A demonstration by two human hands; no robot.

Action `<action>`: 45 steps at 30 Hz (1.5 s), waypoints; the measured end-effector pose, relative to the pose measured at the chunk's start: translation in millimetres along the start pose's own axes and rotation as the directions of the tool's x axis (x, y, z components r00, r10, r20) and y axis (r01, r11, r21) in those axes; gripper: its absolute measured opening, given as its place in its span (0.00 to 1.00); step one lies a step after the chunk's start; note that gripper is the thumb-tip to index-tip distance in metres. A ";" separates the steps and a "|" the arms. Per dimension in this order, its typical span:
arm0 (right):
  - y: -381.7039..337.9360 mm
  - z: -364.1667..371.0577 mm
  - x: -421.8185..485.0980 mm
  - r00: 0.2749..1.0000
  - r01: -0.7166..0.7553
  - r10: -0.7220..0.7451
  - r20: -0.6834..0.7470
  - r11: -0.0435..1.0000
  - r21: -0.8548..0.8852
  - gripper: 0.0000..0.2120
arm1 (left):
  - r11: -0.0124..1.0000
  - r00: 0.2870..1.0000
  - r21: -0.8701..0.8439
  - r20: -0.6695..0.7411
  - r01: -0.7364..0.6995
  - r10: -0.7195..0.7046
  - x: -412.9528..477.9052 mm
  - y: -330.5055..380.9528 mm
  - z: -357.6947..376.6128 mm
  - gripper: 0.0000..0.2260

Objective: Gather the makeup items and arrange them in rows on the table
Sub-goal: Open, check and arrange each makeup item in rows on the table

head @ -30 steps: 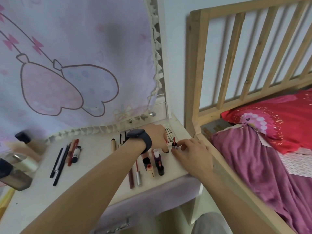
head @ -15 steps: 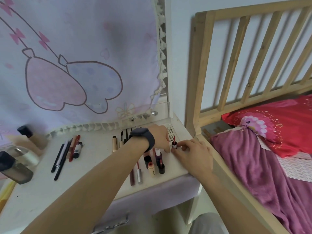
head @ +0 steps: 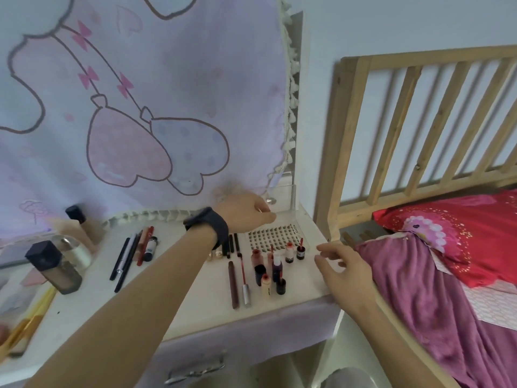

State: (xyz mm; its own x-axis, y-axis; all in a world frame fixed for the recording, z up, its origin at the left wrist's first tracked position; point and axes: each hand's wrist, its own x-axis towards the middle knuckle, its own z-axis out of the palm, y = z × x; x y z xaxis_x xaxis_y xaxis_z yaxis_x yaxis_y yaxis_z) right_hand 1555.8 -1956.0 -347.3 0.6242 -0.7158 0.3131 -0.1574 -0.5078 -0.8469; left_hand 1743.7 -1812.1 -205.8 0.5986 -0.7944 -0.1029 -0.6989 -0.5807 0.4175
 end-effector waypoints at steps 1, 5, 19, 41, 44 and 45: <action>-8.0 -1.0 -7.3 0.999 0.041 -0.040 -0.031 0.999 0.030 0.13 | 0.997 0.998 -0.073 -0.061 0.004 -0.008 -9.6 -9.0 -1.7 0.15; -57.2 12.5 -37.9 0.962 0.266 -0.261 -0.074 0.961 0.072 0.13 | 0.953 0.947 -0.303 -0.307 0.001 -0.098 -61.1 -59.0 9.6 0.08; -118.3 178.1 -83.2 0.766 0.430 -0.263 0.587 0.888 -0.163 0.19 | 0.869 0.727 -0.340 -0.482 0.360 -0.489 -170.2 -194.0 75.6 0.09; -96.7 214.9 -75.4 0.744 0.514 -0.270 0.611 0.816 -0.265 0.24 | 0.803 0.764 0.199 -0.498 0.562 -0.411 -76.0 -228.7 45.0 0.24; -97.3 214.4 -76.2 0.758 0.511 -0.283 0.588 0.818 -0.265 0.24 | 0.794 0.753 0.179 -0.490 0.580 -0.439 -76.7 -226.3 43.4 0.22; -97.7 214.1 -76.5 0.761 0.509 -0.286 0.582 0.820 -0.263 0.23 | 0.790 0.753 0.181 -0.484 0.585 -0.447 -78.0 -225.7 42.8 0.21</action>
State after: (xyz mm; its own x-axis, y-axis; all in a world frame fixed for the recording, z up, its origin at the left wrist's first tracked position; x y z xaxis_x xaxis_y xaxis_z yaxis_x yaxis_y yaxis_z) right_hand 1687.3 -1749.0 -380.6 0.9656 -0.1202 0.2306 -0.0121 -0.9066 -0.4218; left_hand 1837.9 -1626.7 -330.6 0.9521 -0.2524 0.1728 -0.2728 -0.9561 0.1068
